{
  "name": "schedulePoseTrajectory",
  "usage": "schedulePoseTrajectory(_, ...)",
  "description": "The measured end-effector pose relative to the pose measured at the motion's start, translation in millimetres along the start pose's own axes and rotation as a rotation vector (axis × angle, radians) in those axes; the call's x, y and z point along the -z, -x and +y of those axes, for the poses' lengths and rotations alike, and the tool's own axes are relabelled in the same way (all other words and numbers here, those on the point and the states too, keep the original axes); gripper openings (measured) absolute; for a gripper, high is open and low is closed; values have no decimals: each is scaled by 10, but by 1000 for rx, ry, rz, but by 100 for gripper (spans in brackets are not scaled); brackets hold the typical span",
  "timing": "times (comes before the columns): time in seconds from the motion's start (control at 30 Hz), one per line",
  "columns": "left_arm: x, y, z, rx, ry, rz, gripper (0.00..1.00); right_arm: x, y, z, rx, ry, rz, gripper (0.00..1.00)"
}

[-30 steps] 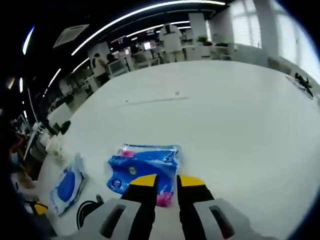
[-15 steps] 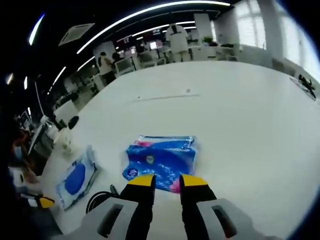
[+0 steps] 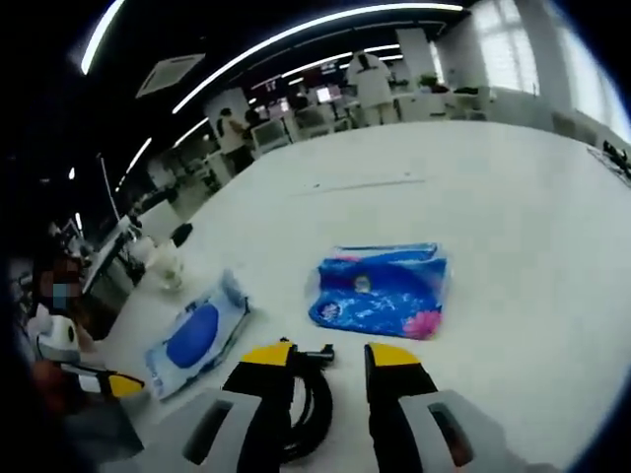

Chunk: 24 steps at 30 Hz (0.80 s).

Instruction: Arrange the tabletop items into an orderly group along one side of the table until the central work area is clear of visible clutter.

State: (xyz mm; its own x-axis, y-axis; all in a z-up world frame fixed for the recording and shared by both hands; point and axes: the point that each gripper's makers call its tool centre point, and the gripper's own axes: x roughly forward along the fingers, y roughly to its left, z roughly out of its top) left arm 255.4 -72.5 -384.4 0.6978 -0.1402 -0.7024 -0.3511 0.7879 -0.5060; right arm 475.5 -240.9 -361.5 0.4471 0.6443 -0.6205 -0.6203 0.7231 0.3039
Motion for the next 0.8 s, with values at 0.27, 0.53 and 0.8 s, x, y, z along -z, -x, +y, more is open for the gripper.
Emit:
schedulePoseTrajectory(0.27, 5, -90, 44, 20, 21, -2, 13, 192, 156, 287, -40, 1, 11, 31)
schedulePoseTrajectory(0.53, -25, -164, 86, 25, 33, -5, 13, 381, 251, 542, -64, -41, 11, 32)
schedulePoseTrajectory(0.8, -8, -165, 68, 30, 35, 3, 12, 583, 329, 737, -84, -64, 27, 33)
